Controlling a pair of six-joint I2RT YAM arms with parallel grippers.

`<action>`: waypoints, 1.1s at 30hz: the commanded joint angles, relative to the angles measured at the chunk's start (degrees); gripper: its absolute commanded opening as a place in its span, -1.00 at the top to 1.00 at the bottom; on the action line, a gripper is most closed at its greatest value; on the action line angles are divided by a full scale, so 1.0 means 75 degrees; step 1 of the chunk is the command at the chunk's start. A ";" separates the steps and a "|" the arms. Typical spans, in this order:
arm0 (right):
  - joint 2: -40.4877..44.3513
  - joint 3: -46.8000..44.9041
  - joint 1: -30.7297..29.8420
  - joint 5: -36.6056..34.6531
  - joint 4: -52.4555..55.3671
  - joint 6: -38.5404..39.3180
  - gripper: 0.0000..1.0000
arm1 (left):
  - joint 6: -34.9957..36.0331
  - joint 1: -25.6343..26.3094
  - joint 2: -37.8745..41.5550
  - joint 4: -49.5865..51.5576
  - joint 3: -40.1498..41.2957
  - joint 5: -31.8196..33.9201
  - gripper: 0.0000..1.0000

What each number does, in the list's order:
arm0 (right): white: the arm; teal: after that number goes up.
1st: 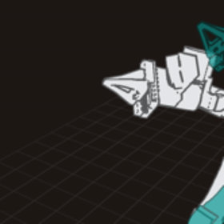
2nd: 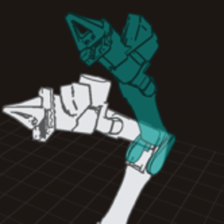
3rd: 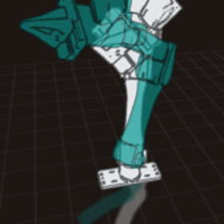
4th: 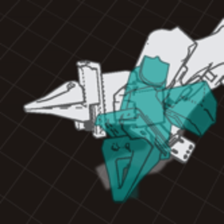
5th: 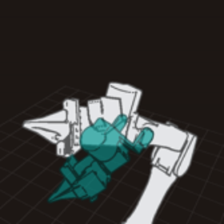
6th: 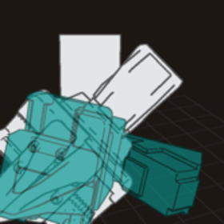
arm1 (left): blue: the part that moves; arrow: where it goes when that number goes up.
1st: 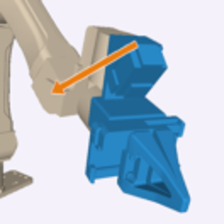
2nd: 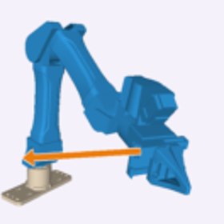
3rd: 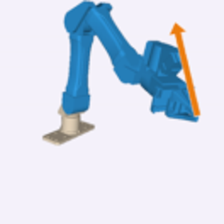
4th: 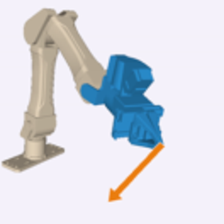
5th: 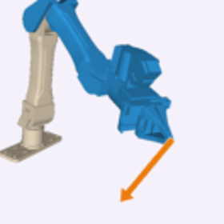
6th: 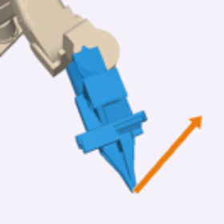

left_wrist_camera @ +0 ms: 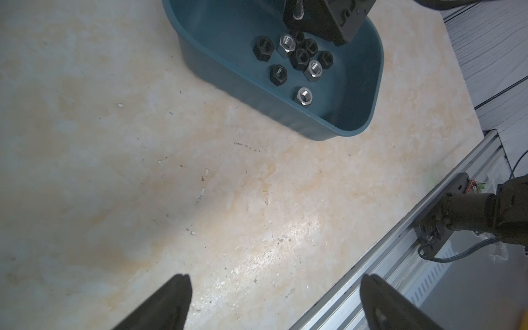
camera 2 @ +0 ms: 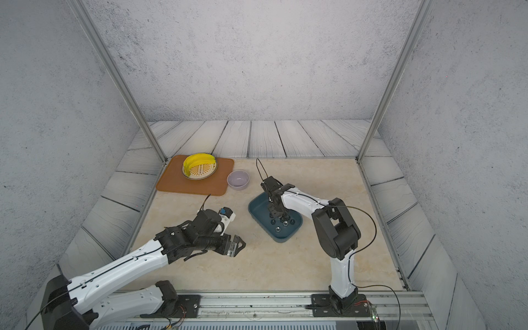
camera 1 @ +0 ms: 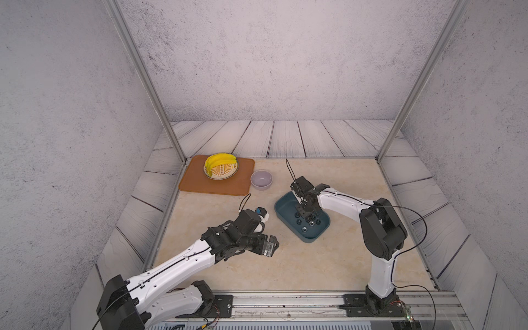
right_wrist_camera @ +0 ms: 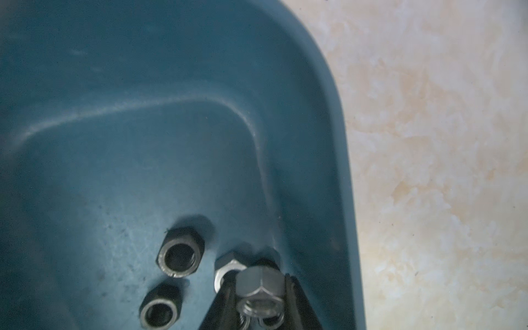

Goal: Put the nuts on the desktop into the storage box
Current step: Place the nut in the storage box.

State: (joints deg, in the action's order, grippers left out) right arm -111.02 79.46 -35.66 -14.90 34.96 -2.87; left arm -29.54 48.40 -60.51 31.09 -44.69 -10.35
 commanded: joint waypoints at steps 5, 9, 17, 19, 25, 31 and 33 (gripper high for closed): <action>-0.0307 0.0289 -0.0002 -0.0398 -0.0444 0.0090 0.87 | -0.0034 0.0026 -0.0109 0.0460 -0.0241 0.0514 -0.97; -0.0443 0.0280 -0.0002 -0.0343 -0.0548 0.0045 0.86 | -0.0106 0.0027 -0.0117 0.0665 -0.0331 0.0817 -0.97; -0.0568 0.0271 0.0009 -0.0100 -0.0548 -0.0081 0.62 | -0.0187 0.0027 -0.0018 0.0868 -0.0381 0.1299 -0.97; -0.0544 0.0291 0.0006 -0.0068 -0.0507 -0.0086 0.53 | -0.0193 0.0026 -0.0027 0.0950 -0.0438 0.1306 -0.97; -0.0322 0.0257 -0.0006 0.0017 -0.0439 -0.0080 0.33 | -0.0233 0.0024 -0.0057 0.1339 -0.0694 0.1662 -0.97; 0.0124 0.0211 -0.0005 0.0149 -0.0232 -0.0086 0.02 | -0.0374 0.0026 -0.0076 0.2124 -0.1100 0.2629 -0.97; 0.0369 0.0171 -0.0005 0.0112 -0.0173 -0.0094 0.01 | -0.0358 0.0021 -0.0014 0.2188 -0.1143 0.2754 -0.97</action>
State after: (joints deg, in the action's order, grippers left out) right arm -112.79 80.29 -35.66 -14.46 32.14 -3.05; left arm -31.79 48.40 -61.19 43.97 -51.55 6.22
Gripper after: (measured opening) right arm 0.492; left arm 0.984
